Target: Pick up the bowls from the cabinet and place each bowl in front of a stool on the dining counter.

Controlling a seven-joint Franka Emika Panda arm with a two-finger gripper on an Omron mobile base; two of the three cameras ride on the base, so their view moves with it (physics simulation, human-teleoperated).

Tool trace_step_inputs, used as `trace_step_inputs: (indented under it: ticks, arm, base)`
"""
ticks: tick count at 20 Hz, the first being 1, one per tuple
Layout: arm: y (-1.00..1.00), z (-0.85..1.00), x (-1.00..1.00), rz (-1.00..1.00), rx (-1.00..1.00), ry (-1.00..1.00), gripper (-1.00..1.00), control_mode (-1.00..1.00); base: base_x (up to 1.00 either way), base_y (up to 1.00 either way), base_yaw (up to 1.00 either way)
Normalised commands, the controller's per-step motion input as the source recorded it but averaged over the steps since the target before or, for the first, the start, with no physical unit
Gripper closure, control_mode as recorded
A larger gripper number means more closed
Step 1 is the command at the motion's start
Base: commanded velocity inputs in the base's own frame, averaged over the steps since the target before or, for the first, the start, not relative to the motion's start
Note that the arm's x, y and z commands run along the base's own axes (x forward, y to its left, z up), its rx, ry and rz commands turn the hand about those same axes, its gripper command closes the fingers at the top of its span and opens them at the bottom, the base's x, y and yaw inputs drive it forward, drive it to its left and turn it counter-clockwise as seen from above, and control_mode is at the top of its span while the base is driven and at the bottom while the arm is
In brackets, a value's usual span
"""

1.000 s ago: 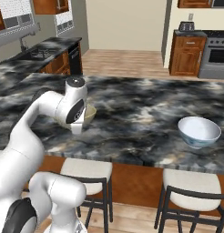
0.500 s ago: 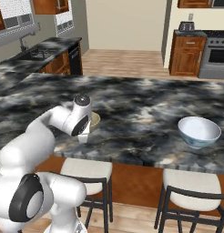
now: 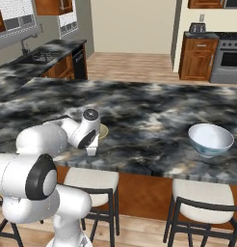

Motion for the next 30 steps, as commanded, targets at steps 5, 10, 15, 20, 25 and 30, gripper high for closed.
trace_step_inputs:
  ticks: [5,10,15,20,25,30]
  arm:
    - [0.00,-0.30,0.32,0.00,0.00,0.00,1.00,-1.00]
    - [0.03,-0.26,0.33,0.00,0.00,0.00,1.00,-1.00]
    - [0.00,-0.02,0.09,0.00,0.00,0.03,-1.00,-1.00]
    - [0.00,0.00,0.00,0.00,0.00,0.00,-1.00,-1.00]
    - [0.00,0.44,0.00,0.01,0.00,-0.01,-1.00,-1.00]
    - [0.00,0.87,0.00,0.07,0.00,0.00,-1.00,-1.00]
  base:
    - [0.00,0.00,0.00]
    - [0.00,0.00,0.00]
    - [0.00,0.00,0.00]
    - [0.00,0.00,0.00]
    - [0.00,0.00,0.00]
    - [0.00,0.00,0.00]
